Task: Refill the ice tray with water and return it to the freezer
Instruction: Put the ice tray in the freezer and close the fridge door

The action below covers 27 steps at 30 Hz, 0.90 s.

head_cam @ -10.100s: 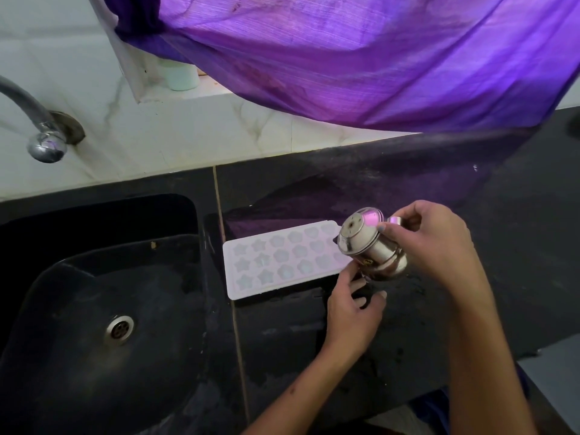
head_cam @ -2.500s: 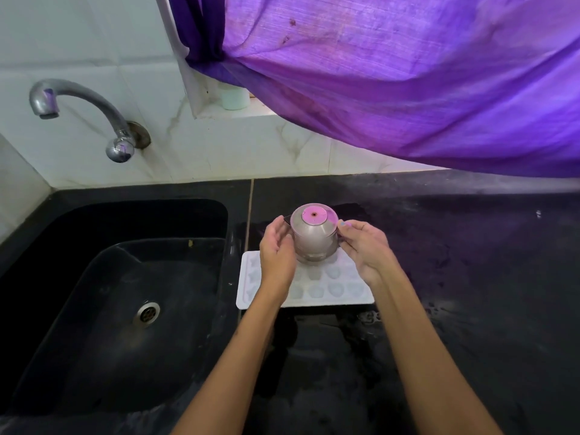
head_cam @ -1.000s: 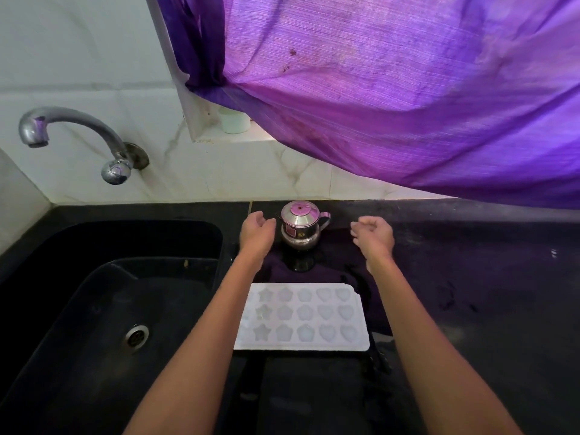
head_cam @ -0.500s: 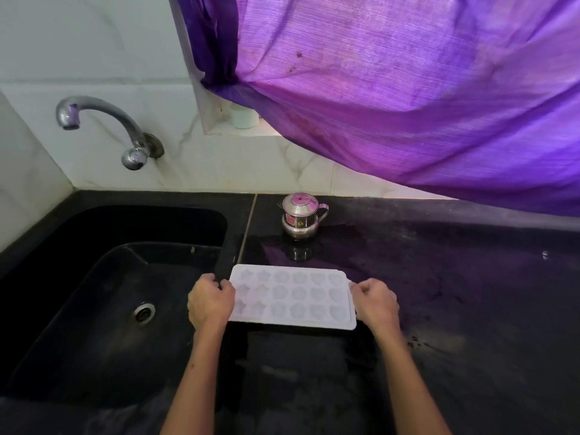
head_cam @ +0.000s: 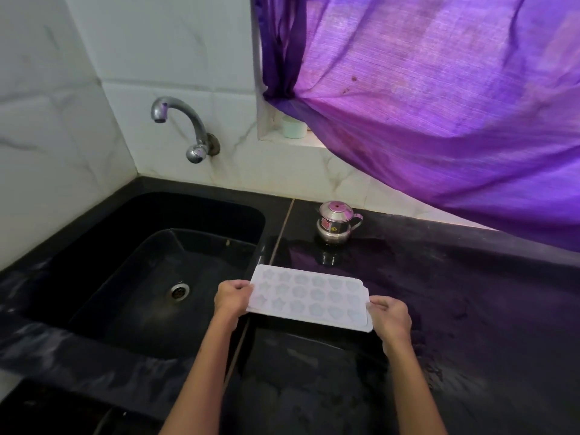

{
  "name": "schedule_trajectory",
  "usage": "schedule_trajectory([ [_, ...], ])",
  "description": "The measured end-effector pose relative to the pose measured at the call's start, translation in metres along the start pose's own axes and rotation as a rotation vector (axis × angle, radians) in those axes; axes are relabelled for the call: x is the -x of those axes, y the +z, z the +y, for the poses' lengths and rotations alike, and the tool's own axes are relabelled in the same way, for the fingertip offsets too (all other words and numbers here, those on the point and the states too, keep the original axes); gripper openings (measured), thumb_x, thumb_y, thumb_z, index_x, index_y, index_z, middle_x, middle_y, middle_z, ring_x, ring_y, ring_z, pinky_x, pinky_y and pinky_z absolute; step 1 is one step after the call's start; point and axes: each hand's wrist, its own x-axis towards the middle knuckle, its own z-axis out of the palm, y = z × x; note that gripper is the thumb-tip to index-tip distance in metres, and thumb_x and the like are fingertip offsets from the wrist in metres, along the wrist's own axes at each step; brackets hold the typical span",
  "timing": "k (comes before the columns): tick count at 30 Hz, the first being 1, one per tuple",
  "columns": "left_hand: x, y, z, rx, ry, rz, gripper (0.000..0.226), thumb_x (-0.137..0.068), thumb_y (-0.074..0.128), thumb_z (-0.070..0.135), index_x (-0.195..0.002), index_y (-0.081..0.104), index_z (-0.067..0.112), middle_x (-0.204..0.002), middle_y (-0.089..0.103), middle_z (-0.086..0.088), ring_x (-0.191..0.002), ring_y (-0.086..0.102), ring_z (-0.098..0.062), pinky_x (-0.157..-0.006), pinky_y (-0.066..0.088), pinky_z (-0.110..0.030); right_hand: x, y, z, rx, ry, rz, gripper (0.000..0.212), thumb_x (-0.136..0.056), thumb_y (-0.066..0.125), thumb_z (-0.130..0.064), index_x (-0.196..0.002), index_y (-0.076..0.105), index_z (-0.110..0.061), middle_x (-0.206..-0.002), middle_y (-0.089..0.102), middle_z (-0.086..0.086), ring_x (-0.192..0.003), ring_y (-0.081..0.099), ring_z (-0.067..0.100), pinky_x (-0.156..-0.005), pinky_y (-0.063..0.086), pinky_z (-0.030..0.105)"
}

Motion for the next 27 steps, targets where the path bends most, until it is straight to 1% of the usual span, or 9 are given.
schedule_trajectory([
  [5, 0.018, -0.048, -0.020, 0.124, 0.007, 0.071, 0.014, -0.086, 0.060, 0.013, -0.078, 0.069, 0.019, -0.090, 0.072, -0.006, -0.085, 0.068, -0.023, -0.078, 0.058, -0.037, 0.023, 0.022, -0.007, -0.026, -0.085, -0.065, 0.013, -0.086, 0.061, -0.009, -0.093, 0.068, -0.016, -0.085, 0.067, -0.002, -0.073, 0.060, 0.008, -0.050, 0.042, 0.022],
  [9, 0.046, -0.107, -0.040, 0.243, 0.027, 0.168, 0.011, -0.087, 0.063, 0.012, -0.092, 0.072, 0.009, -0.085, 0.072, -0.004, -0.080, 0.069, -0.020, -0.071, 0.057, -0.032, 0.058, 0.051, -0.018, -0.062, -0.152, -0.208, 0.016, -0.085, 0.061, -0.006, -0.096, 0.069, -0.013, -0.091, 0.071, 0.002, -0.084, 0.065, 0.017, -0.070, 0.051, 0.031],
  [11, 0.069, -0.140, -0.052, 0.298, 0.045, 0.225, 0.013, -0.089, 0.063, 0.013, -0.097, 0.071, 0.006, -0.085, 0.072, -0.005, -0.077, 0.069, -0.017, -0.063, 0.055, -0.027, 0.082, 0.066, -0.024, -0.111, -0.172, -0.313, 0.016, -0.084, 0.063, -0.005, -0.098, 0.070, -0.010, -0.091, 0.072, 0.004, -0.085, 0.068, 0.019, -0.070, 0.054, 0.032],
  [13, 0.095, -0.174, -0.068, 0.347, 0.044, 0.285, 0.013, -0.090, 0.063, 0.013, -0.097, 0.071, 0.006, -0.085, 0.073, -0.006, -0.074, 0.069, -0.015, -0.057, 0.054, -0.023, 0.109, 0.081, -0.029, -0.165, -0.182, -0.429, 0.016, -0.083, 0.066, -0.005, -0.097, 0.070, -0.012, -0.088, 0.073, 0.003, -0.081, 0.070, 0.017, -0.064, 0.055, 0.029],
  [15, 0.124, -0.209, -0.084, 0.412, 0.035, 0.331, 0.014, -0.090, 0.062, 0.013, -0.099, 0.070, 0.005, -0.088, 0.073, -0.010, -0.075, 0.069, -0.018, -0.058, 0.056, -0.025, 0.140, 0.097, -0.032, -0.183, -0.200, -0.558, 0.017, -0.083, 0.067, -0.004, -0.093, 0.071, -0.017, -0.082, 0.075, 0.000, -0.076, 0.071, 0.012, -0.057, 0.053, 0.022],
  [21, 0.218, -0.296, -0.145, 0.545, 0.007, 0.572, 0.017, -0.090, 0.061, 0.012, -0.103, 0.069, 0.005, -0.094, 0.073, -0.011, -0.085, 0.070, -0.023, -0.071, 0.055, -0.036, 0.238, 0.150, -0.038, -0.129, -0.266, -0.948, 0.022, -0.083, 0.066, -0.001, -0.087, 0.072, -0.022, -0.081, 0.076, -0.003, -0.076, 0.072, 0.009, -0.056, 0.054, 0.017],
  [23, 0.247, -0.314, -0.165, 0.605, 0.009, 0.682, 0.015, -0.089, 0.062, 0.012, -0.101, 0.070, 0.007, -0.090, 0.075, -0.009, -0.081, 0.071, -0.020, -0.067, 0.054, -0.032, 0.267, 0.169, -0.041, -0.098, -0.287, -1.070, 0.020, -0.081, 0.069, -0.003, -0.087, 0.073, -0.022, -0.081, 0.076, -0.001, -0.077, 0.072, 0.010, -0.057, 0.055, 0.020],
  [25, 0.275, -0.327, -0.185, 0.662, 0.008, 0.799, 0.013, -0.088, 0.063, 0.013, -0.099, 0.071, 0.010, -0.086, 0.076, -0.007, -0.078, 0.072, -0.019, -0.060, 0.055, -0.029, 0.296, 0.188, -0.043, -0.053, -0.292, -1.187, 0.018, -0.080, 0.072, -0.005, -0.091, 0.073, -0.019, -0.084, 0.076, 0.002, -0.080, 0.073, 0.015, -0.067, 0.058, 0.030],
  [27, 0.303, -0.335, -0.203, 0.734, 0.009, 0.913, 0.013, -0.089, 0.063, 0.012, -0.099, 0.071, 0.010, -0.089, 0.075, -0.009, -0.080, 0.072, -0.022, -0.061, 0.056, -0.031, 0.323, 0.206, -0.045, -0.012, -0.304, -1.298, 0.020, -0.079, 0.073, -0.006, -0.095, 0.072, -0.018, -0.086, 0.076, 0.004, -0.083, 0.073, 0.019, -0.075, 0.058, 0.037],
])
